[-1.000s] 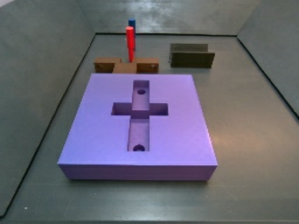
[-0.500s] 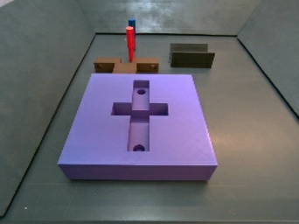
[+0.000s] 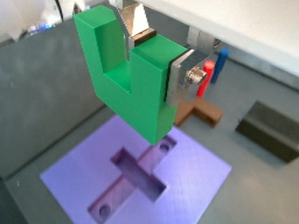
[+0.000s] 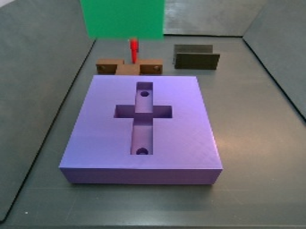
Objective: Pick up the green object. Move up. Move to above the board. Insert the green object.
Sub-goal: Insert the green object.
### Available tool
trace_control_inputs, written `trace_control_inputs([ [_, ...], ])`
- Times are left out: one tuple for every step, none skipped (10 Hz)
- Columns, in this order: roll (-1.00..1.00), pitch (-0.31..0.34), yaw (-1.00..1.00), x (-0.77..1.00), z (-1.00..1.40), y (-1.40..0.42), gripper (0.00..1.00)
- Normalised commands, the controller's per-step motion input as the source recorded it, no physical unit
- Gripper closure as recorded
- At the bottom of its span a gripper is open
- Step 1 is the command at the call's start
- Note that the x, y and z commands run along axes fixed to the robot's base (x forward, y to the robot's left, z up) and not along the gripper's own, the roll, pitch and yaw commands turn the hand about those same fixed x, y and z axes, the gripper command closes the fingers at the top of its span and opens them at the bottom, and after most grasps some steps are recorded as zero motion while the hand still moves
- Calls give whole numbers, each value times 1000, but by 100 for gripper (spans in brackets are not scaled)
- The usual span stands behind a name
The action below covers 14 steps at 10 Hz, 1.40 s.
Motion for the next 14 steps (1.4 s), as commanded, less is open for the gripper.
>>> trace_control_inputs([
  [176, -103, 80, 323, -840, -363, 100],
  [189, -107, 106, 311, -803, -343, 100],
  [166, -37, 14, 371, -891, -166, 100],
  [130, -33, 0, 0, -997, 0, 100],
  [121, 0, 0, 0, -883, 0, 100],
  [114, 0, 0, 3, -820, 0, 100],
  [0, -10, 0, -100, -563, 0, 100],
  [0, 0, 0, 83, -366, -29, 100],
  [44, 0, 0, 237, -309, 0, 100],
  [101, 0, 0, 20, -357, 0, 100],
  [87, 0, 37, 51, -343, 0, 100],
  [74, 0, 69, 6, -397, -40, 100],
  [0, -23, 46, 0, -411, -49, 100],
  [0, -36, 69, -49, -411, -66, 100],
])
